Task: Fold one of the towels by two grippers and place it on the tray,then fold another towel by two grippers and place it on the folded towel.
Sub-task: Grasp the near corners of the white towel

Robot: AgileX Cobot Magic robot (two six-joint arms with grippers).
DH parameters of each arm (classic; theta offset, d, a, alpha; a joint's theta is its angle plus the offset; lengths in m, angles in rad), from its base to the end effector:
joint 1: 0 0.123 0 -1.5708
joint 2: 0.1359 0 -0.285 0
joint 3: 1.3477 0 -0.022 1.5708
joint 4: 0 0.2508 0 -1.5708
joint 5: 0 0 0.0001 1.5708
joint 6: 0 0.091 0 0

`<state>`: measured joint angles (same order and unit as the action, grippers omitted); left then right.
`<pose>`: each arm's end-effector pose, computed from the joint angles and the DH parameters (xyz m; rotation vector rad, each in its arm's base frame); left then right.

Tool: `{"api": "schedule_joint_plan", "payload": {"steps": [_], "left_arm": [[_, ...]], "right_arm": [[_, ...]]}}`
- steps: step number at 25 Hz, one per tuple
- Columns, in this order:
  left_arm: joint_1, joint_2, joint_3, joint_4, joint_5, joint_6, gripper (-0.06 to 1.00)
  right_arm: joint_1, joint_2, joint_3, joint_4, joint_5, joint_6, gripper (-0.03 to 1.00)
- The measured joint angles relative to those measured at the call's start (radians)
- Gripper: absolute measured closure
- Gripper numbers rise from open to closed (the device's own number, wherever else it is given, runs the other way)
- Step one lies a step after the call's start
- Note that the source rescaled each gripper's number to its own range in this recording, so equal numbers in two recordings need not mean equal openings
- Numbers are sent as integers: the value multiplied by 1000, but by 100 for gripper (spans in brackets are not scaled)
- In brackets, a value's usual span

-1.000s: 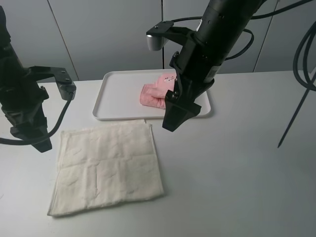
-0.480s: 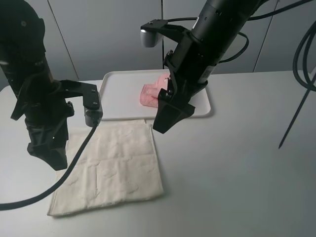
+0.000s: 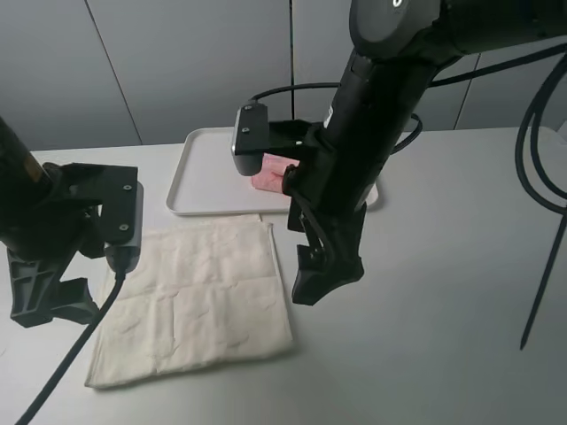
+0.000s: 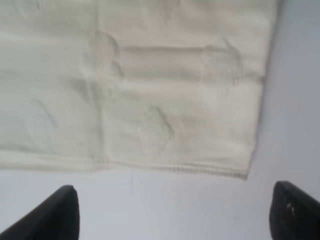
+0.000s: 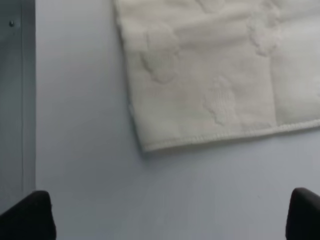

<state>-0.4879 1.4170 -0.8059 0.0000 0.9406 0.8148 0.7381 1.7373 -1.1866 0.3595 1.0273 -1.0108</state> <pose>0.2055 -0.1090 0.2110 1.8410 2.4149 0.0263 0.2245 0.2413 0.2164 -2.1152 2.1087 0.4533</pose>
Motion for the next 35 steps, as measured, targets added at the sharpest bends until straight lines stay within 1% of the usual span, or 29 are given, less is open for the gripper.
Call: {"api": "schedule_joint_plan", "payload": {"steps": [2, 4, 6, 7, 13, 18, 20, 24, 26, 29, 35], "left_arm": [[0, -30, 61, 6, -48, 25, -4], [0, -68, 103, 6, -85, 66, -4], [0, -108, 140, 6, -112, 86, -4], [0, -130, 155, 6, -128, 90, -4], [0, -173, 253, 0, -215, 100, -4], [0, -175, 317, -83, -262, 100, -4], [0, -171, 359, -104, -277, 100, -4], [0, -170, 437, -118, -311, 100, -4], [0, -169, 455, -135, -342, 100, -4], [0, -169, 463, -145, -366, 100, -4], [0, -169, 463, -140, -425, 100, -4]], "right_arm": [[42, 0, 3, -35, -32, -1, -3], [85, 2, 4, -52, -64, 4, -3], [126, 18, 4, -62, -91, 15, -3], [143, 30, 4, -68, -103, 26, -3], [209, 119, 4, -193, -132, 131, -3], [216, 140, 4, -210, -151, 151, -3], [216, 140, 4, -210, -161, 151, -3], [216, 140, 4, -210, -182, 151, -3], [216, 143, 4, -210, -188, 147, -3], [217, 159, 4, -210, -190, 144, -3], [217, 189, 7, -210, -212, 140, -3]]}}
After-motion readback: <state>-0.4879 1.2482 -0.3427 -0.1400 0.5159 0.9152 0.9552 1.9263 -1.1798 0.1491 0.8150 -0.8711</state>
